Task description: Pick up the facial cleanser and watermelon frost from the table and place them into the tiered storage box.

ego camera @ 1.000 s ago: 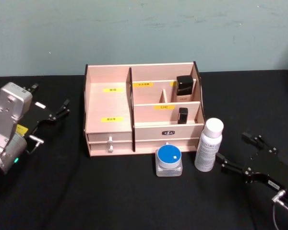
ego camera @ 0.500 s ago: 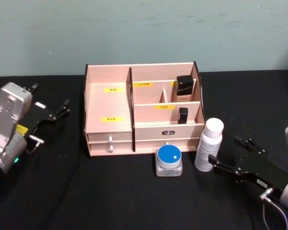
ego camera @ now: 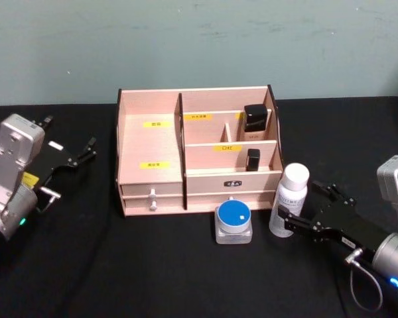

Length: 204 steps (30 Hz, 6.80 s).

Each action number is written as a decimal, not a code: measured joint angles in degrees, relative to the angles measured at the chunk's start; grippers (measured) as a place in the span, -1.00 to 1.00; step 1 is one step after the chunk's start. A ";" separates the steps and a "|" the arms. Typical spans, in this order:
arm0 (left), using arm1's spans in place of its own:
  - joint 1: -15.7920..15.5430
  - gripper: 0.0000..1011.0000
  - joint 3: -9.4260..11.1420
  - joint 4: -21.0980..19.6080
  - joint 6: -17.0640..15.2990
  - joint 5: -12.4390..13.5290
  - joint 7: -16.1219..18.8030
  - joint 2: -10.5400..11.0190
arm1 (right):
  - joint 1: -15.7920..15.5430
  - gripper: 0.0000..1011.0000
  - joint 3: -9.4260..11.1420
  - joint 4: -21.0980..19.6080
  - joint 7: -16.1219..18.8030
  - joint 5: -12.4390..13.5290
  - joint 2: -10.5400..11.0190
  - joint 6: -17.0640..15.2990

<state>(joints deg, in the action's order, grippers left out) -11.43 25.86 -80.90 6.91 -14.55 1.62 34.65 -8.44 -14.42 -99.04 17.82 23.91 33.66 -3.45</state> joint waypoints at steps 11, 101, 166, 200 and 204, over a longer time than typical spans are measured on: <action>0.00 0.98 0.00 0.00 0.00 0.00 0.00 0.00 | 2.49 0.98 0.23 2.40 1.64 -1.14 -2.55 -0.38; 0.00 0.98 0.00 0.00 0.00 0.00 0.00 0.00 | 24.82 0.18 -9.63 9.44 7.56 0.09 -11.04 -0.96; 0.00 0.98 0.00 0.00 0.00 0.00 0.00 0.00 | 34.03 0.18 -11.49 26.14 7.96 -4.60 -17.16 0.31; 0.00 0.98 0.00 0.00 0.00 0.00 0.00 0.00 | 34.00 0.90 -11.68 26.83 8.12 -4.67 -17.35 -0.02; 0.00 0.98 0.00 0.00 0.00 0.00 0.00 0.00 | 33.84 0.98 -11.52 26.69 8.16 -4.48 -17.29 0.03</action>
<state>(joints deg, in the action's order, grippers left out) -11.43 25.86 -80.90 6.91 -14.55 1.62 34.65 25.41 -25.94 -72.35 25.98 19.43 16.37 -3.42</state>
